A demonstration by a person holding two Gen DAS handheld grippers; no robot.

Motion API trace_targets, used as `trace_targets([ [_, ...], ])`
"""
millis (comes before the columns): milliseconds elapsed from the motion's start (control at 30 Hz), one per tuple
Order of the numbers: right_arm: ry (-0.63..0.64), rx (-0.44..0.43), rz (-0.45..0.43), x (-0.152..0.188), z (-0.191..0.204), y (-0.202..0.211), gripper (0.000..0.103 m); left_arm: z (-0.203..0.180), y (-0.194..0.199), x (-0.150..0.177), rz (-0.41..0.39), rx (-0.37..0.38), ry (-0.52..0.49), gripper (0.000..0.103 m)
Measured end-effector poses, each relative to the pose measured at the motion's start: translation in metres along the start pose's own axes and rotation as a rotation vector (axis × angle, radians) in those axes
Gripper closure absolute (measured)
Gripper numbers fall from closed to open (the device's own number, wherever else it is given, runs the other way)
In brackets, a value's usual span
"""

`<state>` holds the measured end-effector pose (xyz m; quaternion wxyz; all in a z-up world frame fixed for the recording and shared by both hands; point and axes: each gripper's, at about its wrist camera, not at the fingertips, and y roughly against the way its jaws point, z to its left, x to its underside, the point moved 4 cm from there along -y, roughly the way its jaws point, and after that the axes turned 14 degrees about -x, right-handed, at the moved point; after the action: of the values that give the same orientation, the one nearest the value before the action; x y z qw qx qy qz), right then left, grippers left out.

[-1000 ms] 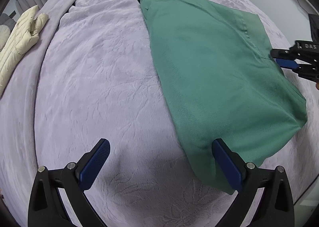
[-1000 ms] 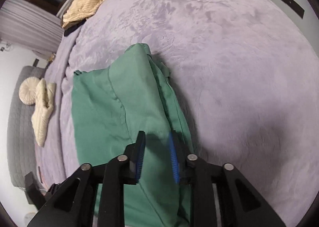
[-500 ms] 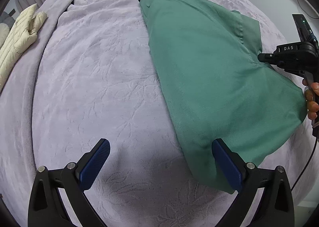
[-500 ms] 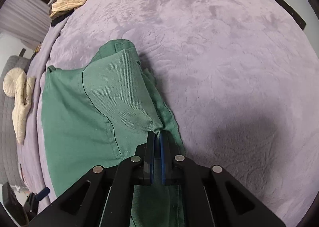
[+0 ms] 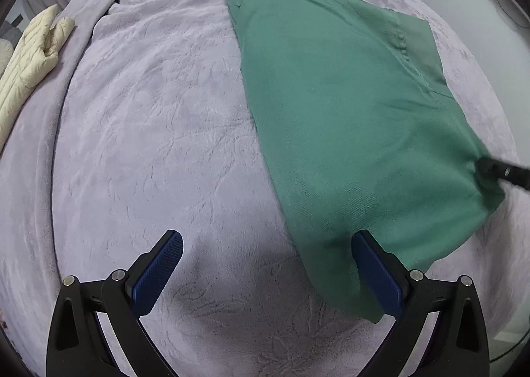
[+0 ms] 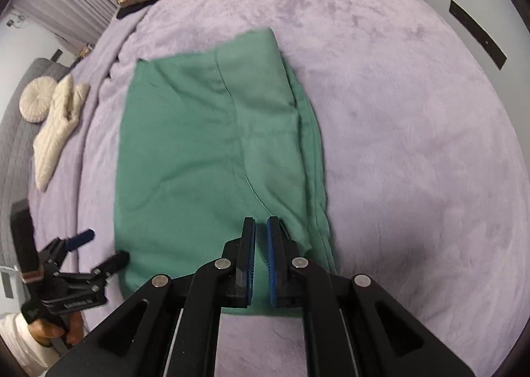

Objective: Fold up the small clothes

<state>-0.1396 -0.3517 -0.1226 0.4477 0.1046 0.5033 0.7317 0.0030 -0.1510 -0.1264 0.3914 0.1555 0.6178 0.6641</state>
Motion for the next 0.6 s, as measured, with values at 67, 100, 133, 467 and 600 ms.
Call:
trace_targets([
  [67, -0.051, -0.042, 0.005, 0.014, -0.018, -0.008, 0.101, 0.002, -0.001, 0.001, 0.029, 0.024, 0.017, 0.000],
  [100, -0.065, -0.059, 0.002, 0.019, -0.023, -0.009, 0.101, 0.003, 0.000, 0.001, 0.031, 0.021, 0.013, 0.000],
  [133, -0.070, -0.062, 0.000, 0.023, -0.024, -0.008, 0.102, 0.002, 0.002, 0.001, 0.023, 0.011, 0.000, 0.000],
  [467, -0.066, -0.067, -0.031, 0.014, -0.005, 0.034, 0.096, 0.016, 0.018, -0.004, 0.009, -0.018, 0.008, 0.001],
  [600, -0.038, -0.073, -0.053, -0.008, 0.006, 0.041, 0.094, 0.024, 0.021, -0.012, 0.004, -0.026, 0.032, 0.001],
])
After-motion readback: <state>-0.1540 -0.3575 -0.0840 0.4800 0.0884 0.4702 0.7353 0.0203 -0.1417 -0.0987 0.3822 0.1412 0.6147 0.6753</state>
